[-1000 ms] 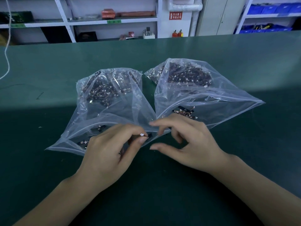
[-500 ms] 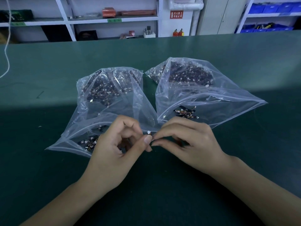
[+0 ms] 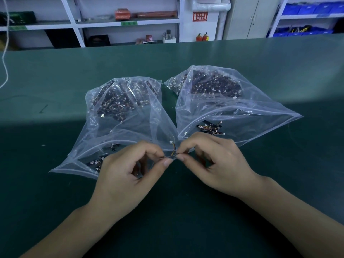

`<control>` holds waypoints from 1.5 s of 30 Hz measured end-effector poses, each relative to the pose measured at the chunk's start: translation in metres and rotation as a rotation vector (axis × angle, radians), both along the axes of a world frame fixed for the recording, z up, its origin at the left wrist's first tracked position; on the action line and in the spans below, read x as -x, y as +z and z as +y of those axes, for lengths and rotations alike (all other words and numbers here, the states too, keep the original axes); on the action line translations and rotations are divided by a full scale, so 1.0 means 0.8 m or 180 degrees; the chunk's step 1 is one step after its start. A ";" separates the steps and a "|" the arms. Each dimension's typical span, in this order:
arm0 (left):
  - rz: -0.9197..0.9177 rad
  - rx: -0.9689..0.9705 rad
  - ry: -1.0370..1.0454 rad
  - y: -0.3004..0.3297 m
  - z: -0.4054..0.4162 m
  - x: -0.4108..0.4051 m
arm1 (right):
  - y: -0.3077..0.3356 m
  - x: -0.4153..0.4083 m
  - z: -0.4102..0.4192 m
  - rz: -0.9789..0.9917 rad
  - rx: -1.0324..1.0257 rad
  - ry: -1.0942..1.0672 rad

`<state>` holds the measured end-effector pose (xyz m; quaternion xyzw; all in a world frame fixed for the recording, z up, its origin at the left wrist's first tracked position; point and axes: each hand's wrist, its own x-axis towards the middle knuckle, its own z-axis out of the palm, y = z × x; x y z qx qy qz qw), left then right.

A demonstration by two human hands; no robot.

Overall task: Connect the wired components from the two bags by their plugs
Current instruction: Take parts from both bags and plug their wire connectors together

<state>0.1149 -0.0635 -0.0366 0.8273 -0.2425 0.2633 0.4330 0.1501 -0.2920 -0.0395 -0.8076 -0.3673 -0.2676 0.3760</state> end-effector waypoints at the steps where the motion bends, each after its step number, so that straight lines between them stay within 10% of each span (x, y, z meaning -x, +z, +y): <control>1: -0.0048 -0.0007 0.0052 0.000 -0.001 0.000 | 0.001 0.000 0.001 0.0016 0.0024 0.0011; 45: -0.0169 -0.0401 0.0250 0.000 0.011 -0.006 | 0.000 -0.024 -0.030 -0.0004 0.0323 -0.0134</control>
